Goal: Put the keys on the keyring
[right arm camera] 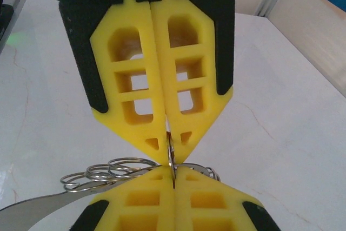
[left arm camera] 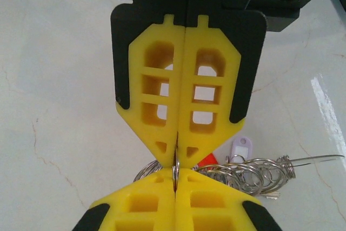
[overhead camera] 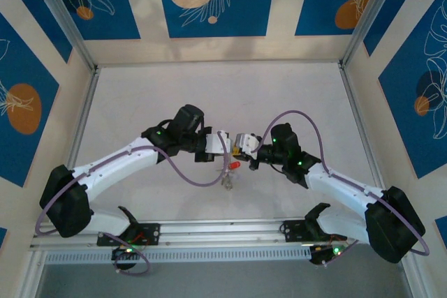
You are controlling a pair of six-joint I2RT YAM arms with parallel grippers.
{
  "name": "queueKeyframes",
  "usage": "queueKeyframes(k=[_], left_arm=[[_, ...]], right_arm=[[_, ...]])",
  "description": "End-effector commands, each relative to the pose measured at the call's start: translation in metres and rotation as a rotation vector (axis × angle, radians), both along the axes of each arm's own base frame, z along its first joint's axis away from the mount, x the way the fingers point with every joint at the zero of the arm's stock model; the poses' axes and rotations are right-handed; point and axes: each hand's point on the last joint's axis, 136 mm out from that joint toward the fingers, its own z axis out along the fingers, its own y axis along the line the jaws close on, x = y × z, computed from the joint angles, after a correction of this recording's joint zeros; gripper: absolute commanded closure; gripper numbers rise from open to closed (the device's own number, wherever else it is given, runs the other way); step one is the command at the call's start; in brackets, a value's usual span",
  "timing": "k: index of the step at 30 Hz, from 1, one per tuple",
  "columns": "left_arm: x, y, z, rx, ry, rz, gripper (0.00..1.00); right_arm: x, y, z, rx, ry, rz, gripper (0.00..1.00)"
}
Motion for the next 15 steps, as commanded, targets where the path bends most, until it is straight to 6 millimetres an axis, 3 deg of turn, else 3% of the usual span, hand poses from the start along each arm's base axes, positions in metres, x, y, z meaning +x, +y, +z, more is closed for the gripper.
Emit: queueKeyframes(k=[1, 4, 8, 15], left_arm=[[-0.006, -0.007, 0.008, -0.023, -0.022, -0.044, 1.00], [-0.009, -0.009, 0.017, -0.087, -0.034, -0.057, 1.00], [-0.013, -0.013, 0.033, -0.200, -0.033, -0.069, 1.00], [-0.022, -0.019, 0.052, -0.330, -0.038, -0.113, 1.00]], right_arm=[[-0.002, 0.000, 0.017, 0.102, -0.012, 0.037, 0.89], [-0.006, -0.009, 0.024, 0.188, 0.013, 0.063, 0.78], [-0.017, -0.012, 0.026, 0.244, -0.007, 0.133, 0.71], [-0.019, -0.012, 0.027, 0.284, -0.032, 0.161, 0.67]])
